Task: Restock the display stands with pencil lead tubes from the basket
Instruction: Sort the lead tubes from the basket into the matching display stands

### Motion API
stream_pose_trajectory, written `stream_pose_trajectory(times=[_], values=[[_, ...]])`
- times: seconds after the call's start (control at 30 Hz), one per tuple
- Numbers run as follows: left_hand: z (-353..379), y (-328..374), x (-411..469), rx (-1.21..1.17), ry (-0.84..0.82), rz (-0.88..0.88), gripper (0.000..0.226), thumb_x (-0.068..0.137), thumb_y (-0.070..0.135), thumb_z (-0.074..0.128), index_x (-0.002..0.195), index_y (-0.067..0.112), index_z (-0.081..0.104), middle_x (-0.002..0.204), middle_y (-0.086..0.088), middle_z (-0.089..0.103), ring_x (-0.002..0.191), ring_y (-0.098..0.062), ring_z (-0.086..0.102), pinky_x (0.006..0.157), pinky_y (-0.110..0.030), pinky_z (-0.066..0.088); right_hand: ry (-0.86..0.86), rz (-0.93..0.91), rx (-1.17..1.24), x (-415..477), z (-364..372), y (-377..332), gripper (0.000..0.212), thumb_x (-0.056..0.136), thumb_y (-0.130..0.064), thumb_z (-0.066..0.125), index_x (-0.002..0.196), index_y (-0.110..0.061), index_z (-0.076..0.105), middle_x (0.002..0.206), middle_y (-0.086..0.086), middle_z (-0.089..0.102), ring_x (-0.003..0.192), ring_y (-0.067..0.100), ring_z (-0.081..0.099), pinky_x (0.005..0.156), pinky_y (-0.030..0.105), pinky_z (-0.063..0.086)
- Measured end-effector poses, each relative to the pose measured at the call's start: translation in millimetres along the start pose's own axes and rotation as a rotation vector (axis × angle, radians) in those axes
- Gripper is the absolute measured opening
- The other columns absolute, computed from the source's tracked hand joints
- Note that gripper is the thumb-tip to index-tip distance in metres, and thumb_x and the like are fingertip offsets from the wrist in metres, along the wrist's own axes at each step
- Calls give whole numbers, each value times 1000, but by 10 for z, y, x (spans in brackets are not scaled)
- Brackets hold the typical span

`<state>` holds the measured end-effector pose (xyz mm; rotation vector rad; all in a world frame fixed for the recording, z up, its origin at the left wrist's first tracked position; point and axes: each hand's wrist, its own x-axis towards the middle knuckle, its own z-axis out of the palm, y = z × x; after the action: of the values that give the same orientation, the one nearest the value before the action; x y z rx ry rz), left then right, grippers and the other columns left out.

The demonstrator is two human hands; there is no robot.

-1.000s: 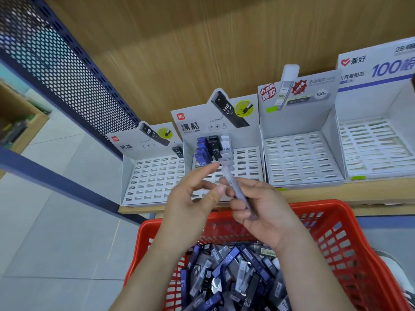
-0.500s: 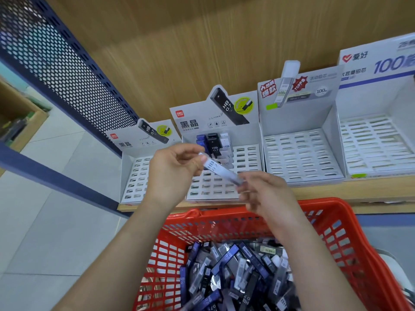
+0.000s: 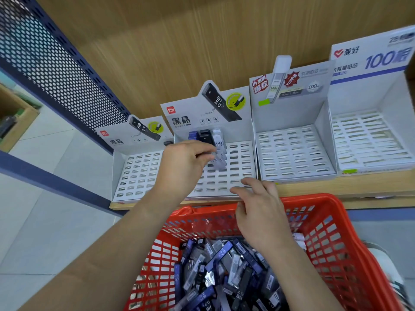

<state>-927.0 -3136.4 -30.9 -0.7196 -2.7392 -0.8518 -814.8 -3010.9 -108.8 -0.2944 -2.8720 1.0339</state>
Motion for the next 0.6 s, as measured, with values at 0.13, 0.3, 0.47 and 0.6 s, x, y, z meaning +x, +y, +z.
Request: stream_pose_trajectory(times=[0.13, 0.3, 0.47, 0.6], values=[[44, -68, 58, 125, -73, 142, 18, 81, 5, 69, 97, 9, 76, 94, -5, 75, 87, -19, 69, 84, -14, 43, 30, -13, -40, -15, 55, 22, 39, 84, -12, 66, 122, -21, 70, 136, 0, 58, 128, 22, 43, 102, 45, 47], [117, -104, 79, 83, -17, 113, 17, 81, 3, 70, 96, 5, 76, 93, -7, 68, 79, -15, 60, 78, -11, 41, -24, -13, -52, -66, 67, -8, 43, 92, -19, 58, 134, -27, 60, 153, -5, 41, 146, 17, 26, 107, 44, 36], [182, -138, 178, 174, -16, 93, 23, 82, 1, 66, 103, 8, 73, 97, -10, 70, 87, -26, 66, 83, -28, 50, -41, -21, -54, -77, 73, -7, 44, 95, -21, 54, 139, -28, 55, 158, -5, 36, 150, 14, 20, 110, 42, 33], [217, -120, 228, 190, -53, 136, 23, 85, -1, 64, 105, 4, 72, 105, -10, 68, 93, -28, 65, 85, -29, 50, -4, -31, -59, -64, 90, 14, 44, 92, -19, 58, 135, -27, 59, 154, -3, 42, 147, 16, 28, 107, 43, 37]])
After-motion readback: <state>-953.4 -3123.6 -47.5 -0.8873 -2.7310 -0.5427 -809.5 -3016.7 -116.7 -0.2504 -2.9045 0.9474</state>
